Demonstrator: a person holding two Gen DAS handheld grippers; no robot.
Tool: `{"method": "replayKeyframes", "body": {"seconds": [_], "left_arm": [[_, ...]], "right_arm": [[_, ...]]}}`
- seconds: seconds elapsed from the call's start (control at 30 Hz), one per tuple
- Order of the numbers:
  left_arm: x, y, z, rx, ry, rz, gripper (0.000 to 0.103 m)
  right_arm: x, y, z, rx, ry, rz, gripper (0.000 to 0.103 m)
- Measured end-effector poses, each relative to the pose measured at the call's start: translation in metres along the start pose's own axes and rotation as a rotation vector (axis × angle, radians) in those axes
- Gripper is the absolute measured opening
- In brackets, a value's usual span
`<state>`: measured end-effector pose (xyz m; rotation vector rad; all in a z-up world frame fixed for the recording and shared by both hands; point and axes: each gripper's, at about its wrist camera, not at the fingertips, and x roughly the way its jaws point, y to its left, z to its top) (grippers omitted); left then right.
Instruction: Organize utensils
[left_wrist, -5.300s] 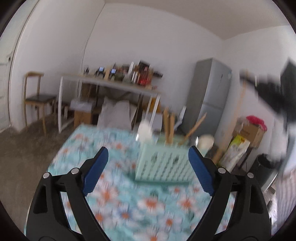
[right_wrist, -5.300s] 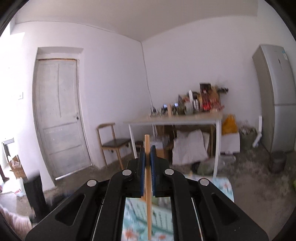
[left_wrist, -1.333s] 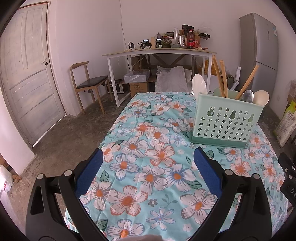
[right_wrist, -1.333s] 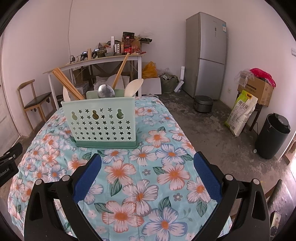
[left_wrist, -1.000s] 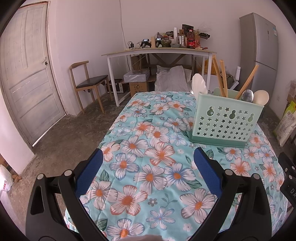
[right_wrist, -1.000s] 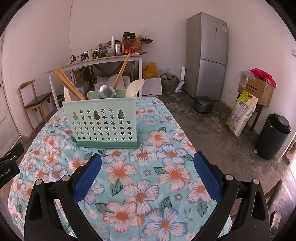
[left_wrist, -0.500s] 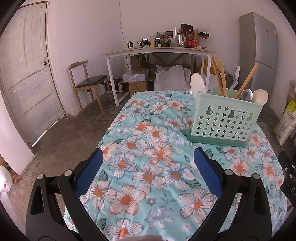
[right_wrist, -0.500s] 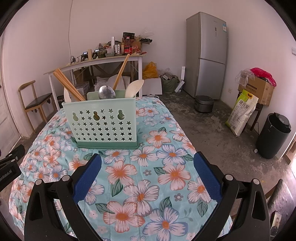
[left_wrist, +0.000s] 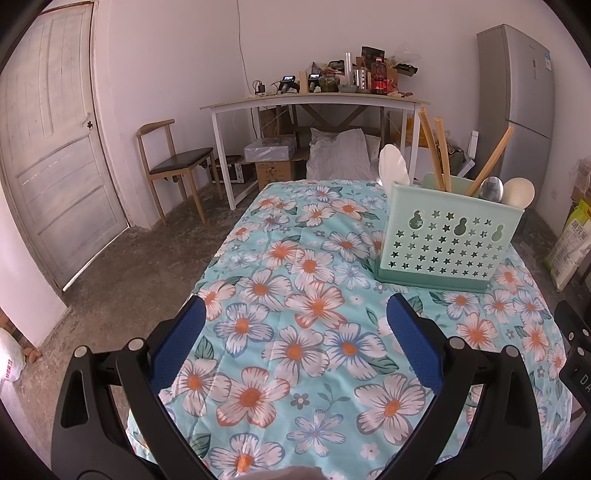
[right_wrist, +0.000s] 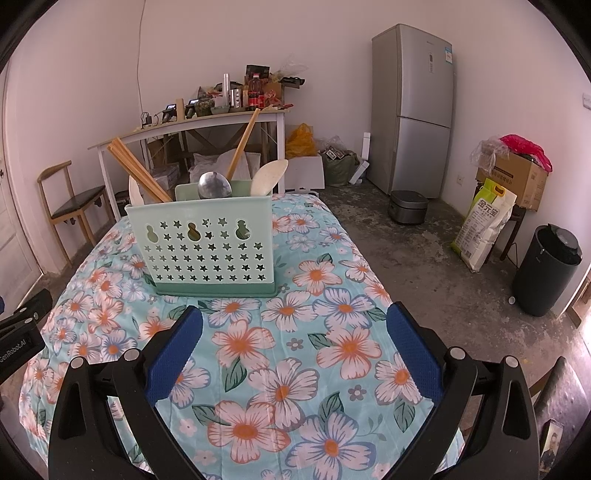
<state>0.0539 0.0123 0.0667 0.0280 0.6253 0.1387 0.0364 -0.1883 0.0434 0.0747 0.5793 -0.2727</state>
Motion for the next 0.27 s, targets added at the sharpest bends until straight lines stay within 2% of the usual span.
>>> {"method": "replayKeyframes", "body": {"seconds": [0.27], "left_arm": [[0.0004, 0.0001, -0.0004, -0.002, 0.001, 0.0, 0.095]], "right_arm": [[-0.0002, 0.0002, 0.0003, 0.0, 0.0, 0.001, 0.097]]}}
